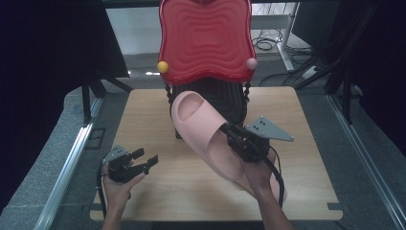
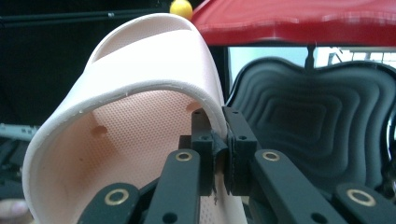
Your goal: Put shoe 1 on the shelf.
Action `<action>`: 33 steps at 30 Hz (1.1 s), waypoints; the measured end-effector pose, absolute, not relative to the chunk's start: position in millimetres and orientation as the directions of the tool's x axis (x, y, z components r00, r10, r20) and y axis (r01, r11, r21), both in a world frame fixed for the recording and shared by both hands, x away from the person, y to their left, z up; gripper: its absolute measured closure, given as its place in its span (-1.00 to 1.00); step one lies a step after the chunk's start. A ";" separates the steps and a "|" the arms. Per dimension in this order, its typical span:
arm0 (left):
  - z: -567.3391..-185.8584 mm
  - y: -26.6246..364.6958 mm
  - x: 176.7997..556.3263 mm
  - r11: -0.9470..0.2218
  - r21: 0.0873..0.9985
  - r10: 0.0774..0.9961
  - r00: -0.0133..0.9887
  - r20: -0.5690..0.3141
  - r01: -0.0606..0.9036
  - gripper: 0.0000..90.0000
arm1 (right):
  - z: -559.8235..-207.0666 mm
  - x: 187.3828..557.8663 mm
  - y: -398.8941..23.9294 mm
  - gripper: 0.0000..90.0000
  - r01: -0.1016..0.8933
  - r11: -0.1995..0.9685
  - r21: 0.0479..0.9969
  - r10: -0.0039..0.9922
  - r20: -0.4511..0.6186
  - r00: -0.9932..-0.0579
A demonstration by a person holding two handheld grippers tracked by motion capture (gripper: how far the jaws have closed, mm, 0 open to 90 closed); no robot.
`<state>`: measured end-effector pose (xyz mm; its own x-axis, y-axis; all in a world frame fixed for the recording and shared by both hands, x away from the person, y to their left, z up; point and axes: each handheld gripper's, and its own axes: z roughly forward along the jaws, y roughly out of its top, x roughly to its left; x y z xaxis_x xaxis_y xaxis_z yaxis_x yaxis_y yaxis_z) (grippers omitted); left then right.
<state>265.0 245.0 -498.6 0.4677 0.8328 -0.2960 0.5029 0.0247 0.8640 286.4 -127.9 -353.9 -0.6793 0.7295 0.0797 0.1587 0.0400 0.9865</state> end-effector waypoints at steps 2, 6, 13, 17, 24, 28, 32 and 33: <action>-498.4 245.6 264.7 0.027 0.864 0.833 0.466 -0.297 0.503 -0.42 | -344.0 293.1 -125.6 0.87 0.157 0.032 0.987 0.727 0.085 -0.682; -499.1 245.7 264.9 0.025 0.863 0.833 0.467 -0.297 0.505 -0.42 | -335.4 302.7 -122.9 0.88 0.162 0.021 0.987 0.726 0.096 -0.681; -500.2 246.4 265.7 0.032 0.861 0.832 0.464 -0.304 0.507 -0.42 | -312.7 326.0 -110.6 0.87 0.132 0.039 0.990 0.765 0.055 -0.641; -500.0 247.4 265.5 0.037 0.861 0.830 0.464 -0.309 0.507 -0.43 | -295.9 341.2 -96.3 0.87 0.116 0.030 0.993 0.787 0.049 -0.615; -499.9 249.1 265.4 0.045 0.861 0.827 0.465 -0.317 0.507 -0.43 | -273.1 364.7 -79.6 0.87 0.101 0.031 0.994 0.812 0.034 -0.583; -498.2 250.8 264.2 0.070 0.858 0.814 0.469 -0.344 0.508 -0.43 | -263.4 375.1 -74.4 0.87 0.105 0.025 0.994 0.820 0.039 -0.571; -494.1 247.8 262.2 0.050 0.866 0.825 0.468 -0.317 0.498 -0.43 | -251.5 389.3 -67.0 0.87 0.116 0.022 0.993 0.835 0.046 -0.549; -493.8 246.9 262.1 0.046 0.866 0.827 0.467 -0.313 0.498 -0.43 | -248.5 392.9 -65.1 0.87 0.115 0.018 0.993 0.839 0.047 -0.542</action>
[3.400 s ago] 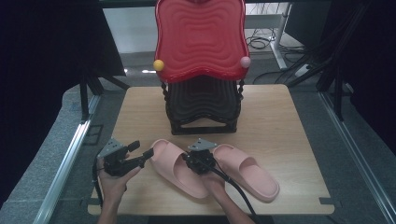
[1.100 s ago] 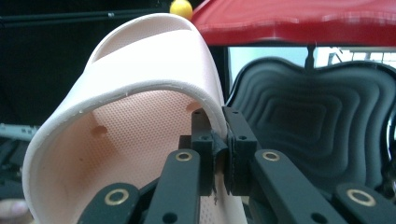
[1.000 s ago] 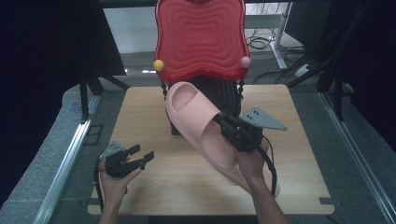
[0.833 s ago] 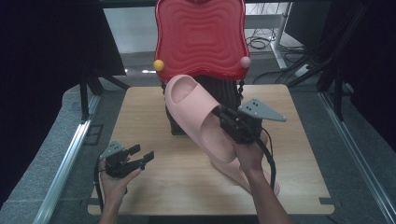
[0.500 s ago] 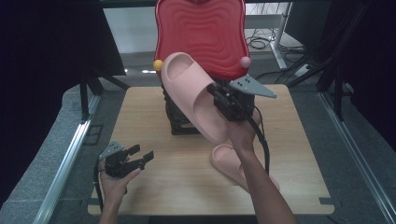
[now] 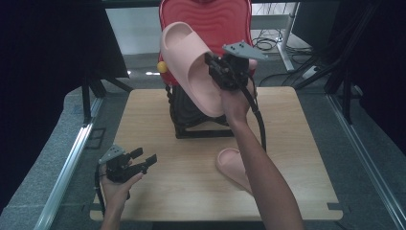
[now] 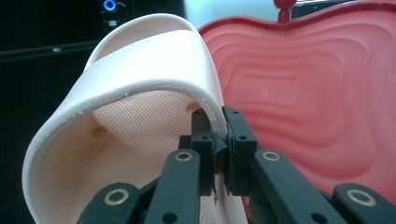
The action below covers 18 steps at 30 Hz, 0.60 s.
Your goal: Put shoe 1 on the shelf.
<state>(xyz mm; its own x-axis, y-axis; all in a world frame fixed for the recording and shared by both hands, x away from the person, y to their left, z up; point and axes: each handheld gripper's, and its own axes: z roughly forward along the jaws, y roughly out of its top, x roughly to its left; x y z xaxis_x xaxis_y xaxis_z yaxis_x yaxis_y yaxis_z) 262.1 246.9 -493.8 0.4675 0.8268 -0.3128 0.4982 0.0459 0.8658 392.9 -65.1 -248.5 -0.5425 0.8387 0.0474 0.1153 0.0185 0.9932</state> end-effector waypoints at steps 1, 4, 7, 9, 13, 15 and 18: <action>-493.7 246.2 262.1 0.042 0.865 0.829 0.466 -0.309 0.499 -0.43 | -245.3 396.1 -62.9 0.87 0.118 0.014 0.993 0.843 0.052 -0.535; -494.7 244.7 263.0 0.035 0.862 0.832 0.463 -0.305 0.505 -0.43 | -235.2 407.2 -55.2 0.87 0.110 0.012 0.994 0.861 0.046 -0.507; -496.5 243.8 264.2 0.029 0.859 0.834 0.462 -0.303 0.511 -0.43 | -223.5 424.9 -44.9 0.87 0.119 0.007 0.993 0.886 0.049 -0.460; -497.4 243.9 264.9 0.028 0.858 0.832 0.464 -0.304 0.512 -0.43 | -221.3 429.7 -41.9 0.87 0.115 0.003 0.993 0.892 0.049 -0.450; -498.5 243.6 265.8 0.031 0.858 0.825 0.472 -0.312 0.513 -0.43 | -212.8 451.5 -27.6 0.87 0.126 0.010 0.992 0.911 0.043 -0.410; -498.8 242.7 266.1 0.034 0.857 0.819 0.476 -0.319 0.515 -0.43 | -211.9 455.6 -23.9 0.87 0.125 0.007 0.992 0.914 0.044 -0.404; -499.4 241.3 266.3 0.029 0.856 0.815 0.484 -0.319 0.515 -0.43 | -208.2 467.0 -13.8 0.87 0.129 0.023 0.991 0.923 0.028 -0.383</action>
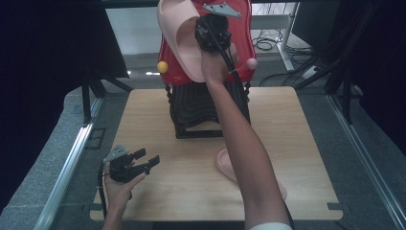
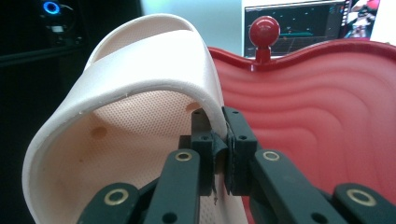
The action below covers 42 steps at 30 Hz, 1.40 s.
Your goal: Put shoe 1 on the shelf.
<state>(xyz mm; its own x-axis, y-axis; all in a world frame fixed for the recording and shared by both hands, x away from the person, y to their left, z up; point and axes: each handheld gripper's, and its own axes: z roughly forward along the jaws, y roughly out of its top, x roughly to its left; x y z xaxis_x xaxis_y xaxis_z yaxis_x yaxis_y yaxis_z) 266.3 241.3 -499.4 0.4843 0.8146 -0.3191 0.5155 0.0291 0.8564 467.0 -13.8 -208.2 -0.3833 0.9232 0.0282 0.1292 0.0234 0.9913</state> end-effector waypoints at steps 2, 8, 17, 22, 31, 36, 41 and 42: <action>-500.4 240.1 267.0 0.025 0.855 0.814 0.486 -0.318 0.517 -0.43 | -206.2 474.9 -7.8 0.87 0.132 0.008 0.991 0.928 0.042 -0.370; -502.7 242.2 268.6 0.030 0.852 0.810 0.486 -0.327 0.522 -0.43 | -207.4 495.3 7.1 0.87 0.135 -0.023 0.991 0.947 0.065 -0.315; -506.6 243.9 271.2 0.035 0.841 0.813 0.474 -0.338 0.540 -0.43 | -213.0 515.8 13.2 0.86 0.160 -0.064 0.985 0.963 0.104 -0.250; -506.7 245.0 271.4 0.039 0.840 0.813 0.472 -0.342 0.541 -0.43 | -213.9 521.1 12.0 0.83 0.192 -0.083 0.978 0.960 0.130 -0.250; -505.1 244.1 270.2 0.041 0.844 0.811 0.476 -0.340 0.534 -0.43 | -211.7 512.2 9.0 0.43 0.185 -0.048 0.982 0.959 0.097 -0.265; -504.4 242.8 270.2 0.033 0.846 0.812 0.479 -0.334 0.532 -0.43 | -209.2 502.3 -3.7 0.34 0.186 -0.033 0.982 0.945 0.091 -0.314; -504.6 241.9 270.5 0.032 0.845 0.815 0.476 -0.331 0.533 -0.43 | -211.9 491.3 -13.8 0.33 0.192 -0.009 0.981 0.926 0.081 -0.369; -504.6 241.5 270.5 0.030 0.846 0.815 0.477 -0.330 0.533 -0.43 | -213.5 488.4 -16.3 0.32 0.195 -0.006 0.981 0.920 0.081 -0.384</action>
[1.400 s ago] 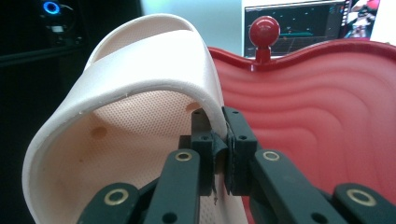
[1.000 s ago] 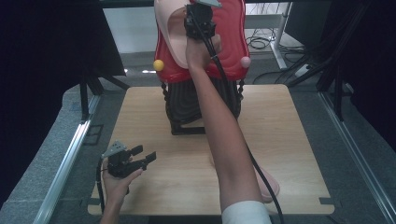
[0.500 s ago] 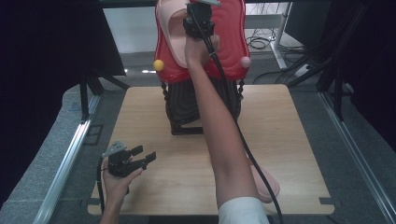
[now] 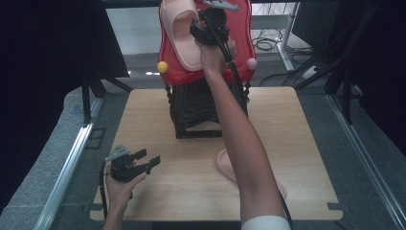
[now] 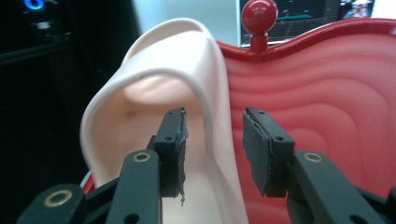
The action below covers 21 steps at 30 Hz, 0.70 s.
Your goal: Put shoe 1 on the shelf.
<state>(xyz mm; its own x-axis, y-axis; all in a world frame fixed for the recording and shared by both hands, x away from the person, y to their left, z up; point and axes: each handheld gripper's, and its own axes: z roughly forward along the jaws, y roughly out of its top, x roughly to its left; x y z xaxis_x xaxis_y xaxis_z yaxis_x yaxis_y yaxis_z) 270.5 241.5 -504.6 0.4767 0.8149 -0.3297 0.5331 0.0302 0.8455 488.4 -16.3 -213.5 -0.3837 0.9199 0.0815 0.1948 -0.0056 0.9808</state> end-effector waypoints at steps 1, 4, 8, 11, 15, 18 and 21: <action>-504.5 241.0 270.6 0.026 0.846 0.816 0.478 -0.326 0.533 -0.43 | -215.2 485.6 -19.3 0.32 0.200 -0.001 0.980 0.913 0.082 -0.401; -504.6 238.4 270.7 0.019 0.846 0.815 0.481 -0.322 0.533 -0.43 | -220.7 475.6 -28.7 0.32 0.212 0.005 0.977 0.892 0.091 -0.442; -505.0 235.1 270.9 0.011 0.846 0.814 0.486 -0.318 0.534 -0.43 | -226.9 460.7 -42.1 0.31 0.212 0.024 0.977 0.870 0.084 -0.486; -506.4 230.9 271.9 0.003 0.842 0.810 0.493 -0.318 0.539 -0.43 | -230.6 450.5 -52.1 0.31 0.213 0.043 0.976 0.851 0.076 -0.519; -508.6 225.3 273.1 -0.010 0.839 0.805 0.502 -0.316 0.544 -0.43 | -237.7 437.5 -65.0 0.31 0.217 0.049 0.975 0.831 0.081 -0.550; -509.5 222.9 273.4 -0.019 0.837 0.806 0.504 -0.311 0.547 -0.43 | -245.9 428.5 -73.8 0.31 0.221 0.051 0.974 0.818 0.086 -0.569; -509.9 221.0 273.4 -0.024 0.836 0.806 0.506 -0.308 0.547 -0.43 | -255.0 420.1 -81.2 0.30 0.231 0.056 0.971 0.804 0.093 -0.587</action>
<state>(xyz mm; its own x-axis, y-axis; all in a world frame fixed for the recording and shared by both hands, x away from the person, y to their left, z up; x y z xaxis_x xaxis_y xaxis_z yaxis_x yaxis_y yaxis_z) 273.4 221.0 -509.9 0.5060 0.8058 -0.3076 0.5475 -0.0245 0.8365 420.1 -81.2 -255.0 -0.5874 0.8039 0.0934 0.2313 0.0562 0.9713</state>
